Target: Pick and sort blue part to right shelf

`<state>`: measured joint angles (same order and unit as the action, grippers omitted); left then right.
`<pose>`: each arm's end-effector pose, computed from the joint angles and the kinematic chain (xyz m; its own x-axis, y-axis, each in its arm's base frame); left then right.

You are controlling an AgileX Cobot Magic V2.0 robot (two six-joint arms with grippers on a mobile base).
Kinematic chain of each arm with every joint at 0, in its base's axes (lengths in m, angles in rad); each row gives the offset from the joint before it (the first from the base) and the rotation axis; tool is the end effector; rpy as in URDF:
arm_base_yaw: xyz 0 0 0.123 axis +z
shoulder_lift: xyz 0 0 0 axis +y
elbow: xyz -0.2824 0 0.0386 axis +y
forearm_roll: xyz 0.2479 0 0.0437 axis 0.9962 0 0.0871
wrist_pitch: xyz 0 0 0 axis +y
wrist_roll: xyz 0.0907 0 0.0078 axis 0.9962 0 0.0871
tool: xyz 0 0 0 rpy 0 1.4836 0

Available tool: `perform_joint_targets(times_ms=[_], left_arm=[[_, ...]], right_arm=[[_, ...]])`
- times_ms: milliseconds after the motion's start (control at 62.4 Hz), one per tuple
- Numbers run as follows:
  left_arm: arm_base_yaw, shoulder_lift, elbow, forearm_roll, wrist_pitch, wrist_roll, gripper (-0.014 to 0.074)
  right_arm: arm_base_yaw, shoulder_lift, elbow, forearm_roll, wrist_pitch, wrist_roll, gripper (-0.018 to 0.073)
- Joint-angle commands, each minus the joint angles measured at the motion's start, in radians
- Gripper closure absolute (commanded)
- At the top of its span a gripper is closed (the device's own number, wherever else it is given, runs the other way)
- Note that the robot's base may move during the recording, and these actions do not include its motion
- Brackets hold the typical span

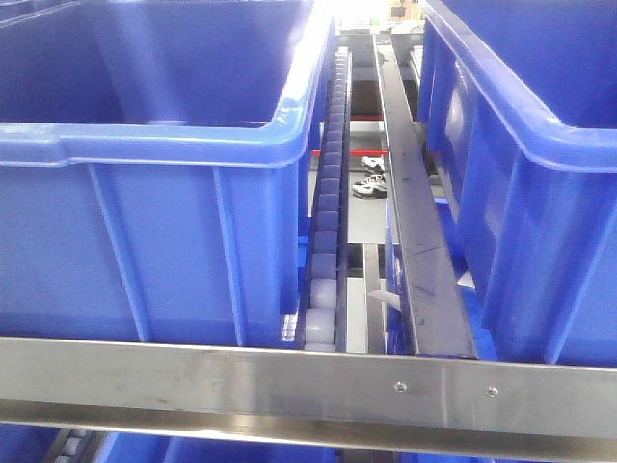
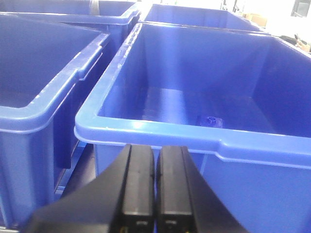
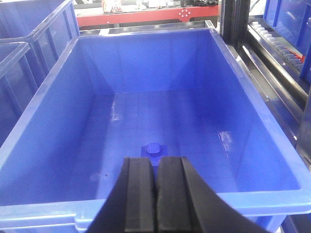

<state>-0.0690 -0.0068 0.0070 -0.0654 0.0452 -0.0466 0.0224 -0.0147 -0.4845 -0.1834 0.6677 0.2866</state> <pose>0.0561 -0.0042 0.2070 0.0335 -0.1143 -0.9929 0.0761 0.9908 -0.1115 0.0042 -0.0102 0.3078 -0.0595 0.1393 -0.9885 0.0998 0.9861 0.1329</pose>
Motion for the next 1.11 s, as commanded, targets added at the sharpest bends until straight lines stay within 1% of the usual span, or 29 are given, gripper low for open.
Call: perform_joint_targets(times_ms=[0,352,416,464,529,593,625,801,881,977,1089], left_arm=[[-0.006,-0.022,0.024,-0.006,-0.092,-0.001,0.0471],[-0.006,-0.022,0.024,-0.006,-0.092,-0.001,0.0471],[-0.006,-0.022,0.024,-0.006,-0.092,-0.001,0.0471],[-0.006,-0.022,0.024,-0.006,-0.092,-0.001,0.0471],[-0.006,-0.022,0.024,-0.006,-0.092,-0.001,0.0471],[-0.006,-0.022,0.024,-0.006,-0.092,-0.001,0.0471],[-0.006,-0.022,0.024,-0.006,-0.092,-0.001,0.0471],[-0.006,-0.022,0.024,-0.006,-0.092,-0.001,0.0471],[-0.006,-0.022,0.024,-0.006,-0.092,-0.001,0.0471],[-0.006,-0.022,0.024,-0.006,-0.092,-0.001,0.0471],[-0.006,-0.022,0.024,-0.006,-0.092,-0.001,0.0471]], right_arm=[[-0.004,-0.009,-0.023,-0.012,-0.09,-0.003,0.0526],[-0.004,-0.009,-0.023,-0.016,-0.091,-0.003,0.0526],[-0.005,-0.009,-0.019,0.018,-0.087,-0.005,0.0526],[-0.005,-0.009,0.0,0.047,-0.093,-0.032,0.0526],[-0.005,-0.009,0.047,0.105,-0.12,-0.127,0.0526],[-0.005,-0.009,0.105,0.156,-0.177,-0.217,0.0526],[-0.005,-0.009,0.129,0.169,-0.209,-0.241,0.0526],[-0.007,-0.01,0.269,0.152,-0.457,-0.242,0.0526],[-0.021,-0.01,0.325,0.153,-0.532,-0.242,0.0526],[-0.065,-0.013,0.391,0.174,-0.605,-0.239,0.0526],[-0.13,-0.018,0.463,0.249,-0.688,-0.239,0.0526]])
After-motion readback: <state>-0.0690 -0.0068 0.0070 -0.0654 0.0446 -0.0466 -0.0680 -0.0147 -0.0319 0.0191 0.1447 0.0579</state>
